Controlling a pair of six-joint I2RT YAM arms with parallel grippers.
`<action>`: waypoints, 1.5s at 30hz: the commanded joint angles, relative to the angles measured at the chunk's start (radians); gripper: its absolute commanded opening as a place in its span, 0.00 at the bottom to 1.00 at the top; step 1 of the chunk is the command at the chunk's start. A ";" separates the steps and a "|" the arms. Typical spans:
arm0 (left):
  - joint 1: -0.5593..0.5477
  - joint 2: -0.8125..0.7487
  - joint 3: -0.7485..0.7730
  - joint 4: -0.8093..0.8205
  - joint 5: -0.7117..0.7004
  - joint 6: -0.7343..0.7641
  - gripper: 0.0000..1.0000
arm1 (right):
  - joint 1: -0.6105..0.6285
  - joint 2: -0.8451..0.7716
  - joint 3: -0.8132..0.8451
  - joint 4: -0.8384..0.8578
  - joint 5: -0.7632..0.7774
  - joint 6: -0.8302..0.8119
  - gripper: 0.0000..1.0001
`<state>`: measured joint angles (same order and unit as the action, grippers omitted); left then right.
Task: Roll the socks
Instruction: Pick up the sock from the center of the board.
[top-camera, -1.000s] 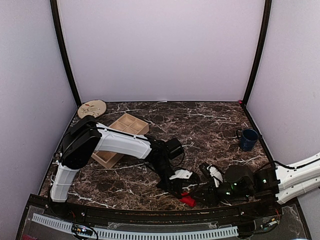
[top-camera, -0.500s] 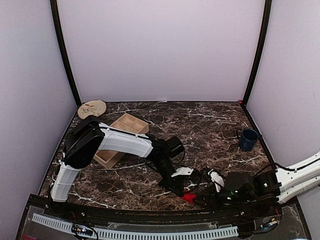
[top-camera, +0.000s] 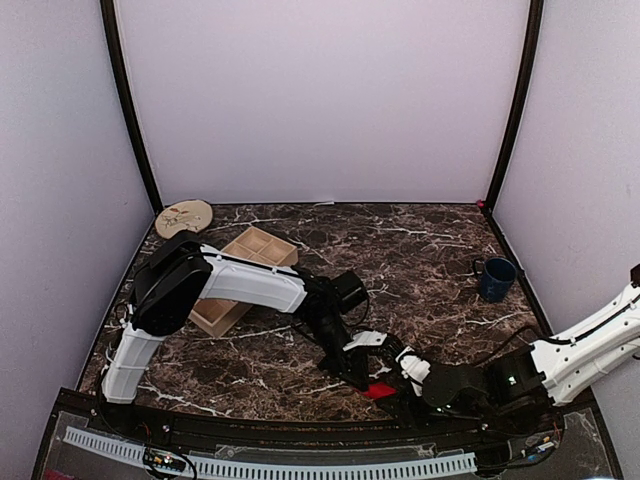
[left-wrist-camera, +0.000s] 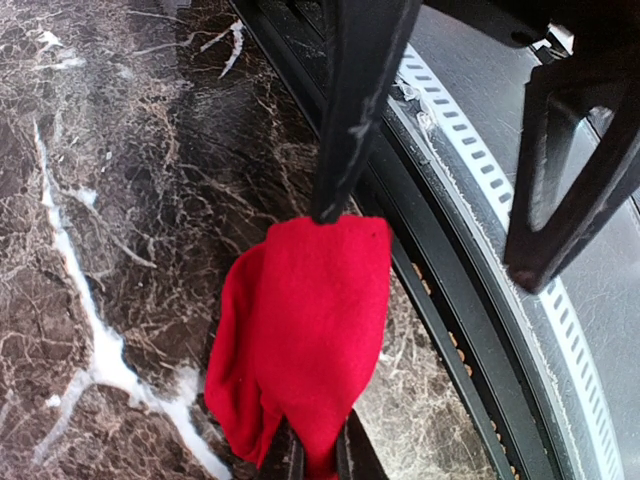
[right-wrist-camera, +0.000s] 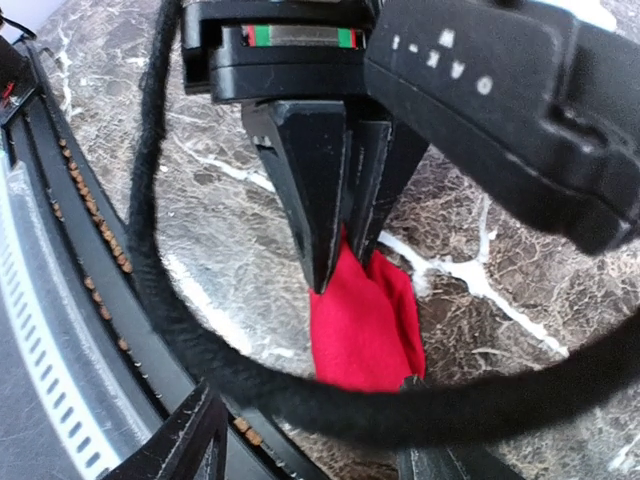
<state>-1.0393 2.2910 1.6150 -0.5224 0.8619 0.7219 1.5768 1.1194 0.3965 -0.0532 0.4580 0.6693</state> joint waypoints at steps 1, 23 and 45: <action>0.016 0.058 -0.017 -0.070 -0.129 0.007 0.00 | 0.011 0.043 0.027 -0.006 0.065 -0.045 0.55; 0.016 0.055 -0.027 -0.081 -0.068 0.017 0.00 | -0.062 0.191 0.029 0.138 0.046 -0.173 0.53; 0.038 0.028 -0.067 -0.095 -0.068 0.000 0.00 | -0.110 0.041 0.085 -0.011 0.095 -0.171 0.55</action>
<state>-1.0225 2.2997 1.6093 -0.5270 0.9051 0.7250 1.4754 1.2579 0.4248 0.0444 0.4889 0.4618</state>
